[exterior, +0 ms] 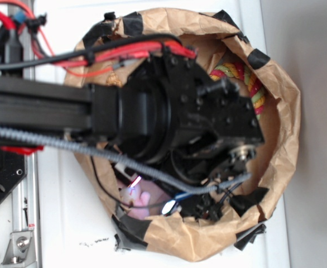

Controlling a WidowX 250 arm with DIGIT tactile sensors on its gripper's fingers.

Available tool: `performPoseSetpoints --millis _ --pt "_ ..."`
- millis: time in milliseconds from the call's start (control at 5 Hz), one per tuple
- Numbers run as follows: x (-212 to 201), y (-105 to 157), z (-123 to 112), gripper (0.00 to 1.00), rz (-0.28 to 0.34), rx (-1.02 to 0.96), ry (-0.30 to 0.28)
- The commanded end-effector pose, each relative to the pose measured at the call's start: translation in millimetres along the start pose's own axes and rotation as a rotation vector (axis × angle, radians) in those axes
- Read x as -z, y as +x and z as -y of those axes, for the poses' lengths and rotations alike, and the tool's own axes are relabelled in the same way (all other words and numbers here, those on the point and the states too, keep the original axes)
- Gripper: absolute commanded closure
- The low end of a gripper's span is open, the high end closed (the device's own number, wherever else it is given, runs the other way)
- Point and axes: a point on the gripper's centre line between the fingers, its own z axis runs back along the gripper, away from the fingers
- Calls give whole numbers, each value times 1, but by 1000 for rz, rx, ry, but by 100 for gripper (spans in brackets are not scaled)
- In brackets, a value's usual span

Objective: Grab the pink bunny.

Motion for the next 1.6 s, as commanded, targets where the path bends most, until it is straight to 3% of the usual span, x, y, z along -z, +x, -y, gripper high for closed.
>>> performPoseSetpoints --millis 0,200,400,600,1000,1400 --pt "-7 -24 -10 0 -24 11 9" --pt "10 -50 -41 0 -101 -13 69" --pt "36 -54 -44 0 -187 18 71" --pt "49 -63 -48 100 -110 183 -73" --pt "36 -49 -42 100 2 284 -168" --pt "-5 2 -20 100 160 309 -154"
